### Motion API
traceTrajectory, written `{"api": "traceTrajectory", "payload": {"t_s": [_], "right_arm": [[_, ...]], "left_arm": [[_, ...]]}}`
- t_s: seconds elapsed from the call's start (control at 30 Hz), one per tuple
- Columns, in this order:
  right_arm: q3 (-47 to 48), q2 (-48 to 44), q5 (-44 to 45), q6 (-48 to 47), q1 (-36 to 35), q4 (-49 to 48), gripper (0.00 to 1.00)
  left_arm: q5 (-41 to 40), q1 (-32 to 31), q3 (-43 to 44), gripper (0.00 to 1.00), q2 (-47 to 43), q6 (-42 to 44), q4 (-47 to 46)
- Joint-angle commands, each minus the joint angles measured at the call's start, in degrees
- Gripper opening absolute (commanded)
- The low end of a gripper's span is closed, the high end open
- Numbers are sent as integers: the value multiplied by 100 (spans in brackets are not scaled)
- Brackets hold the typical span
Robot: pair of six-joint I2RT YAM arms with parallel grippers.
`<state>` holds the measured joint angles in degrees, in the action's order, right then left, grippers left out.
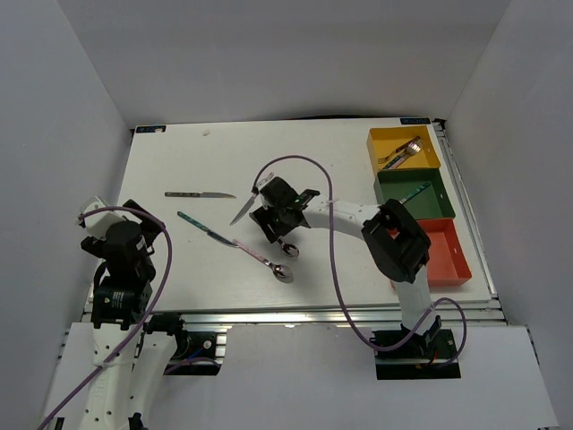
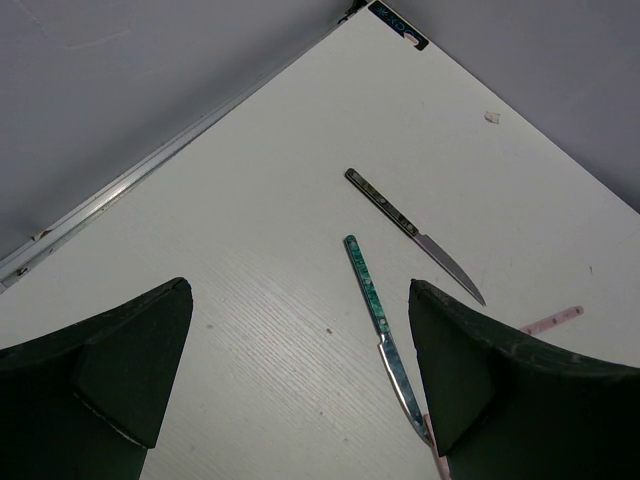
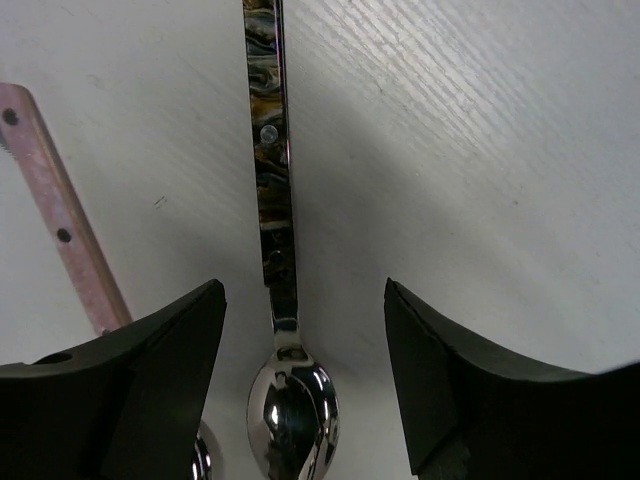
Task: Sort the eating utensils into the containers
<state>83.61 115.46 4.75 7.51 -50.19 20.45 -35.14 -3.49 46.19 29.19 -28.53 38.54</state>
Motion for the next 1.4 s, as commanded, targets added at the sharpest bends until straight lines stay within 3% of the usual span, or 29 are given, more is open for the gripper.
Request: {"api": "traceTrajectory", "payload": {"t_s": [0.0, 0.1, 0.13, 0.23, 0.33, 0.5, 0.6, 0.77, 0.87, 1.03, 1.27, 1.3, 1.33, 1.37], "right_arm": [[445, 273, 297, -232, -139, 240, 69], [551, 582, 534, -215, -236, 249, 60], [577, 644, 596, -215, -245, 284, 48], [551, 750, 816, -153, -263, 337, 30], [349, 566, 851, -39, -298, 250, 0], [-685, -1028, 483, 452, -97, -496, 0], [-1633, -2128, 211, 1443, 763, -1173, 0], [-3104, -3352, 474, 3403, 2925, -1974, 0], [-3290, -3373, 851, 3757, 4031, -1931, 0], [-2825, -2863, 720, 3864, 4929, -1606, 0], [-2332, -2423, 474, 3679, 5520, -1421, 0], [-2306, -2423, 422, 3635, 5573, -1421, 3], [-2297, -2414, 395, 3600, 5591, -1421, 27], [-2280, -2440, 386, 3539, 5599, -1360, 42]], "left_arm": [[-55, 6, -31, 98, 25, -21, 21], [-46, -3, -23, 98, 17, -21, 13], [-46, 6, -23, 98, 25, -21, 13], [-37, -3, -32, 98, 8, -21, 13], [-28, -3, -40, 98, -10, -12, 4], [-37, -12, -32, 98, -36, -21, 4], [-37, -12, -40, 98, -71, -21, 4], [-37, -12, -32, 98, -54, -21, 4], [-20, -21, -40, 98, -54, -12, -5], [-2, -29, -32, 98, -36, -3, 4], [-11, -38, -32, 98, -10, -3, -5], [-11, -47, -40, 98, -19, -3, -5], [-11, -47, -40, 98, -10, -3, -5], [-11, -47, -40, 98, -1, -3, -5]]}}
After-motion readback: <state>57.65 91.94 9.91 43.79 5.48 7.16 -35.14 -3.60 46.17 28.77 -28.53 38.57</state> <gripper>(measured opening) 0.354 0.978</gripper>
